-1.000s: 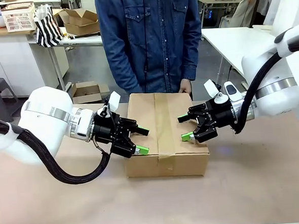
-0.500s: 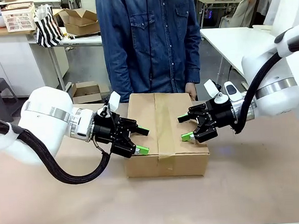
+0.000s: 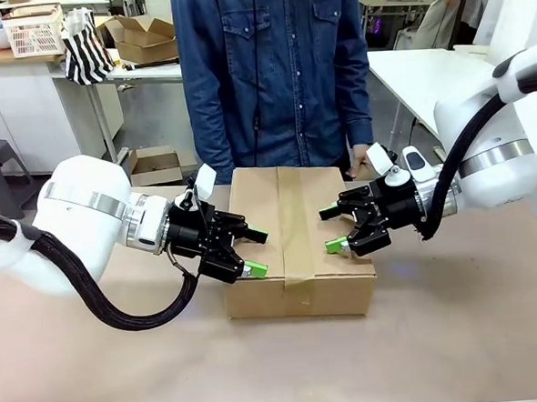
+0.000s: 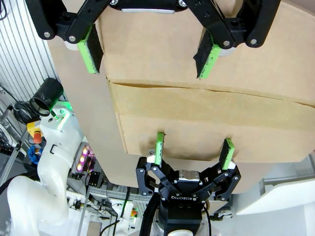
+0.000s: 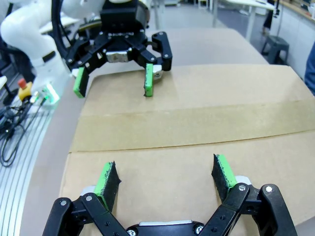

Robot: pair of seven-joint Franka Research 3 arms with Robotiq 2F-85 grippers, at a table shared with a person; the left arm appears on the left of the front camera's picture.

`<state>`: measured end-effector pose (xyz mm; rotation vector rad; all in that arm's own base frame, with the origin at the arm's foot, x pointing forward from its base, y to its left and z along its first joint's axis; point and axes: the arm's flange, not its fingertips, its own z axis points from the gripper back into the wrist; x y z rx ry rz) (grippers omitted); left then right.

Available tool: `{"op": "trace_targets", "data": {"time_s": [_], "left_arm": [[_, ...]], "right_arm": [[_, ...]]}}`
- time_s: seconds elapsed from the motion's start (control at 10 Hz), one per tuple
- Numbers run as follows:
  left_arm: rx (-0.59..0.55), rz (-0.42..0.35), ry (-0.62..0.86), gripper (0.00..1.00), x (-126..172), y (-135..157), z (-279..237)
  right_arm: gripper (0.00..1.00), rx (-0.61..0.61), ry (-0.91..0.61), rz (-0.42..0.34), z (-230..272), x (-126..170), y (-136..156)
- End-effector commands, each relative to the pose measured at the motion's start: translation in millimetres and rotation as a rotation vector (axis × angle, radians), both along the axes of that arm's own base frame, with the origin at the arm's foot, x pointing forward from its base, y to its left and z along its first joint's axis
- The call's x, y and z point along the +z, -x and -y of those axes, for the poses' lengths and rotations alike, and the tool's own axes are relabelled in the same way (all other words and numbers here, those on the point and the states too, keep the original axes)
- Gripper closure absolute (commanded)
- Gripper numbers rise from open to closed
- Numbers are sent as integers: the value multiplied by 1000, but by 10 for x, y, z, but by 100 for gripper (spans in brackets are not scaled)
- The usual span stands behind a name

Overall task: Pack the gift set into the box.
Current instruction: Press and hold the closed box until the human finishes sealing it.

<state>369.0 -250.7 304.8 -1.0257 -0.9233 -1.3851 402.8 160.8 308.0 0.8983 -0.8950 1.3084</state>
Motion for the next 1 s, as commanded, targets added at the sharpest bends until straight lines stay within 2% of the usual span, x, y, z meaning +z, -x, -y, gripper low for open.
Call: {"op": "trace_targets", "data": {"time_s": [0.0, 0.1, 0.2, 0.3, 0.4, 0.5, 0.6, 0.7, 0.8, 0.9], "left_arm": [[-3, -3, -2, 0, -18, 5, -11], [0, 0, 0, 0, 0, 0, 0], [-39, -64, 48, 0, 294, 109, -5], [-61, -147, 85, 0, 548, 202, -64], [-52, -265, 114, 0, 759, 283, -166], [-30, -420, 171, 0, 930, 292, -297], [5, -626, 212, 0, 1024, 320, -434], [58, -816, 215, 0, 1099, 384, -608], [44, -959, 304, 0, 1148, 413, -823], [113, -1076, 366, 0, 1113, 427, -1101]], "right_arm": [[0, -12, -3, -7, -11, -23, 24], [0, 0, 0, 0, 0, 0, 0], [0, -13, 53, 25, 38, 274, 146], [0, -62, 20, -36, 109, 544, 269], [0, -116, -65, -209, 207, 735, 356], [0, -135, -123, -351, 330, 883, 419], [0, -183, -167, -546, 506, 980, 516], [0, -214, -193, -700, 758, 1104, 658], [0, -263, -207, -765, 1091, 1209, 799], [0, -276, -308, -795, 1554, 1255, 882]]}}
